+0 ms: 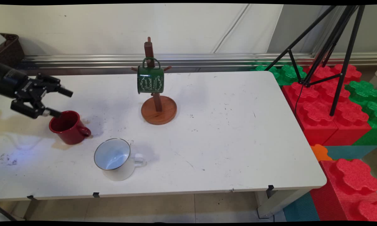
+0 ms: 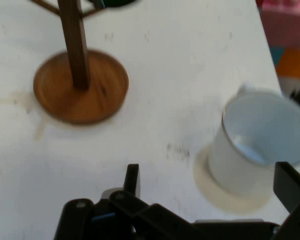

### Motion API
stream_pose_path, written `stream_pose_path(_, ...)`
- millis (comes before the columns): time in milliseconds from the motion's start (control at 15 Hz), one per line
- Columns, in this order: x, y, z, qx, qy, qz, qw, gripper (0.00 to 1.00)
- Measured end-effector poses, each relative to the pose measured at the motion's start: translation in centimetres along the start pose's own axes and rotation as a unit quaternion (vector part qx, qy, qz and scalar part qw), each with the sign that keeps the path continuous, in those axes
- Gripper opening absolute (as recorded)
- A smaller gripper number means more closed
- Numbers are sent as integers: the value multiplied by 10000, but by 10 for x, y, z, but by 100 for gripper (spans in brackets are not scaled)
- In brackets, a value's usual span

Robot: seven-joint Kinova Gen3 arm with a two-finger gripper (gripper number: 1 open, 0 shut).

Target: Pick up the green mug from the rack

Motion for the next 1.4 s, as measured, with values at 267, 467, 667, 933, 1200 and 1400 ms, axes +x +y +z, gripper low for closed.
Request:
stream_pose_path(267, 9, -3, 7, 6, 468, -270, 9985, 100)
stream_pose_path(467, 15, -5, 14, -3, 744, -420, 9963, 100)
stream_pose_path(667, 22, -8, 25, -26, 1017, -553, 9933, 100)
stream_pose_path(933, 31, -13, 43, -65, 1300, -657, 9893, 100)
stream_pose_path(1200, 38, -15, 61, -112, 1490, -734, 9860, 100)
stream_pose_path(1400, 47, -17, 82, -163, 1659, -821, 9826, 100)
